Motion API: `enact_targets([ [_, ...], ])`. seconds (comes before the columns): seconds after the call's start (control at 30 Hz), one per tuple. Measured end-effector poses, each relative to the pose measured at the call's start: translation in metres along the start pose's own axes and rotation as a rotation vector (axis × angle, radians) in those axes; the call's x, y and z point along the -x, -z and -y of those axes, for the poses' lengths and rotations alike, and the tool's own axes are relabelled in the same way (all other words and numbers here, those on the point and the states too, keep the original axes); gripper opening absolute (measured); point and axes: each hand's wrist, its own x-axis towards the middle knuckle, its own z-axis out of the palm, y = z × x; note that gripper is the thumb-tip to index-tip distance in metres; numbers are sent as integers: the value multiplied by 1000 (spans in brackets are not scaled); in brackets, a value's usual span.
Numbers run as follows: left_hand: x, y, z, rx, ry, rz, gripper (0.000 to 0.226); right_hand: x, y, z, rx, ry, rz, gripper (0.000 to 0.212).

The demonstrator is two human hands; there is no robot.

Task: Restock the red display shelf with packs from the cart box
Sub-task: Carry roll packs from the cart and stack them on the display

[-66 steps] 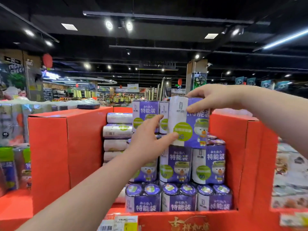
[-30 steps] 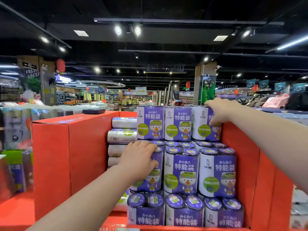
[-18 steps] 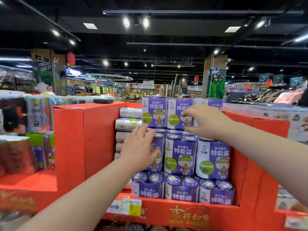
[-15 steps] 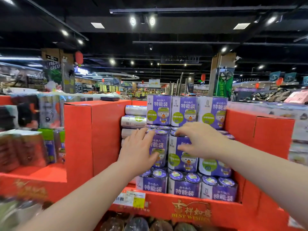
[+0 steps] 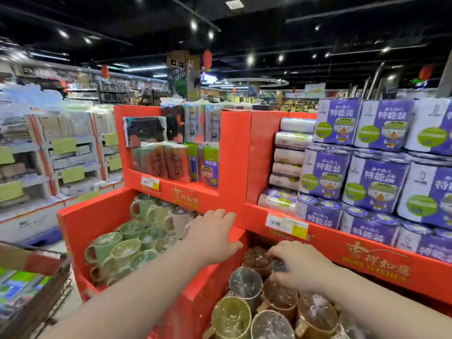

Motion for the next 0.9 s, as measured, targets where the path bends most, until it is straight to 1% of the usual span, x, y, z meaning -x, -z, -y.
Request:
enact_targets([
  [0.13, 64, -14, 55, 1, 94, 78, 70, -12, -8, 70, -42, 36, -18, 50],
  [0.33, 193, -37, 150, 9, 281, 211, 63, -33, -4, 210, -79, 139, -51, 47],
  [0.47, 273, -49, 209, 19, 399, 267, 57, -43, 1, 301, -98, 220, -59, 53],
  [0.57, 327, -57, 244, 8, 469, 324, 60, -50, 1, 360, -151, 264, -65, 54],
  [0.67, 372, -65, 276, 23, 551, 377, 57, -57, 2, 410, -179, 327, -89, 53],
  [0.9, 435, -82, 322, 80, 679, 424, 63, -93, 3, 495, -201, 469, -96, 50],
])
